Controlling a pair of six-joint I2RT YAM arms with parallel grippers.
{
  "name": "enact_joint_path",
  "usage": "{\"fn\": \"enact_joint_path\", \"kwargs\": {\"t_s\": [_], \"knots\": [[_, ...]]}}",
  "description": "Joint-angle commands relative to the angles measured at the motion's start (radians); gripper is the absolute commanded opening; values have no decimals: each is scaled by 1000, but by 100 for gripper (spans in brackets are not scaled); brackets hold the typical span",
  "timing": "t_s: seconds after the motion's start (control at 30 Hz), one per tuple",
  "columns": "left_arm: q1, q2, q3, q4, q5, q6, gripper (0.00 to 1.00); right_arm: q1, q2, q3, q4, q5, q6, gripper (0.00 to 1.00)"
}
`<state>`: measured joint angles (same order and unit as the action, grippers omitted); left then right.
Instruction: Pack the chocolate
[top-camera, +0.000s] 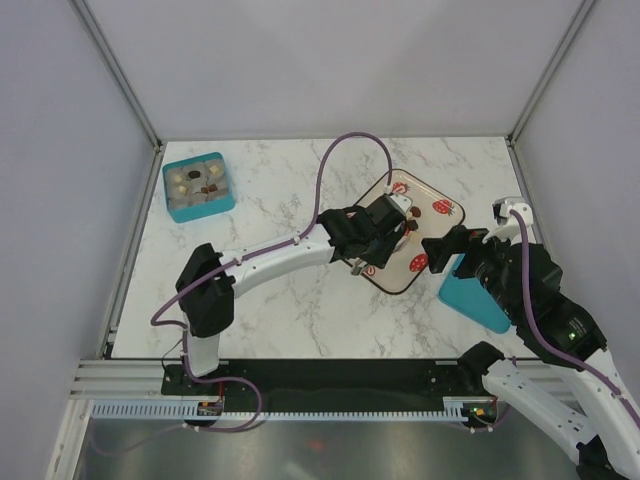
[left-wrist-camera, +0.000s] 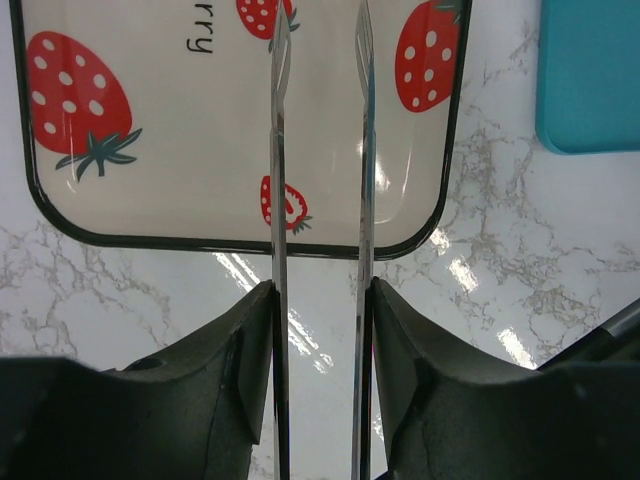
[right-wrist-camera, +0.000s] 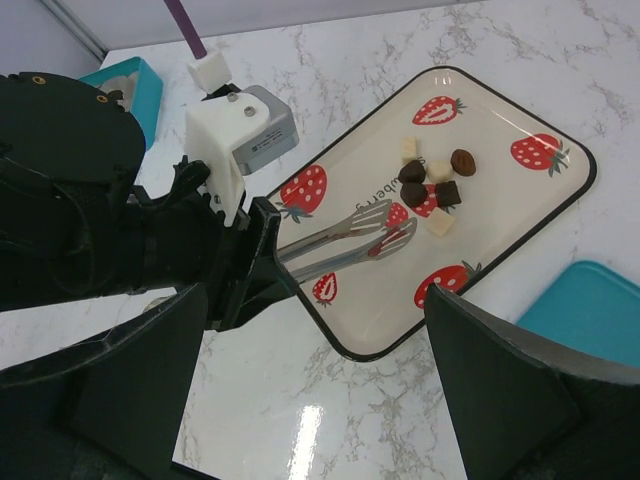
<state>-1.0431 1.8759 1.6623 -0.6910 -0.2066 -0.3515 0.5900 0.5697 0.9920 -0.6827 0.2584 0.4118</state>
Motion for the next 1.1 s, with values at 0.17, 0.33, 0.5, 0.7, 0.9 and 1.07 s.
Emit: {"fn": "enact_joint_path", "kwargs": {"t_s": [0.17,0.33,0.5,0.7,0.9,1.07], "knots": [[-11,61,65,116,6,-14,52,2,-22,25,-23,38,-10,98],[-15,124,91,137,4,-4,52,2,-25,25,-23,42,-13,98],[-18,180,119,140,-8,3,52,2,-30,25,-26,42,-16,98],[-20,200,126,145,-14,-3,48,1,-33,22,-29,47,-19,98],[-20,149,100,122,-31,-13,37,2,-39,23,-32,48,-18,98],[-18,60,77,53,-57,-41,33,2,-41,20,-31,42,-13,98]]}}
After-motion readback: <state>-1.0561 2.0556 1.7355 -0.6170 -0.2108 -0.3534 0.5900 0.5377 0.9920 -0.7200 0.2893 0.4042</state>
